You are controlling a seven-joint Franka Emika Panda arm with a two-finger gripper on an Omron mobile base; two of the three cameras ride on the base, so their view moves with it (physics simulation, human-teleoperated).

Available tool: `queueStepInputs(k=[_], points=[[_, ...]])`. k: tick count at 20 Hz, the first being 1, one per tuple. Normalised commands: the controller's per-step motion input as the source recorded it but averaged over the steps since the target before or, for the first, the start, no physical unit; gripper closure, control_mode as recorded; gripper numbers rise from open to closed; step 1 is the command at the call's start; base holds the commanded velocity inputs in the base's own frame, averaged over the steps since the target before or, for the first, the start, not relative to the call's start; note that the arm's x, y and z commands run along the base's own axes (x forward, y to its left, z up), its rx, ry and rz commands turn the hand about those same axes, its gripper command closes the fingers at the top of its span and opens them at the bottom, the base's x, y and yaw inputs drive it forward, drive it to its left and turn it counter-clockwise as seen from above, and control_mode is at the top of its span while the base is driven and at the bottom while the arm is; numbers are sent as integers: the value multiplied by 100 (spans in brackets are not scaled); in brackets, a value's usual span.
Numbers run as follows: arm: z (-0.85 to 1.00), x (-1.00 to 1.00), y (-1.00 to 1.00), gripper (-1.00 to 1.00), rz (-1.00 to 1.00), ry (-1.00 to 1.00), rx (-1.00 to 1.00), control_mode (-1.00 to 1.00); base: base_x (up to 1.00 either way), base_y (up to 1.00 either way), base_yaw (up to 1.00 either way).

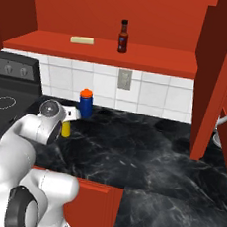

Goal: Pick the condiment bottle and mustard from the counter and place them in the cabinet.

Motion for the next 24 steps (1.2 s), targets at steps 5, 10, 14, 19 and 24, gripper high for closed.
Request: queueStepInputs(k=[5, 10, 14, 19, 24], points=[[0, 2, 0, -100, -1, 13, -6, -100, 0, 0, 0], [-1, 0, 0, -100, 0, 1, 0, -100, 0, 0, 0], [-21, 0, 0, -100, 0, 3, 0, -100, 0, 0, 0], [-22, 0, 0, -100, 0, 3, 0, -100, 0, 0, 0], [-9, 7, 0, -100, 0, 0, 0, -100, 0, 0, 0]])
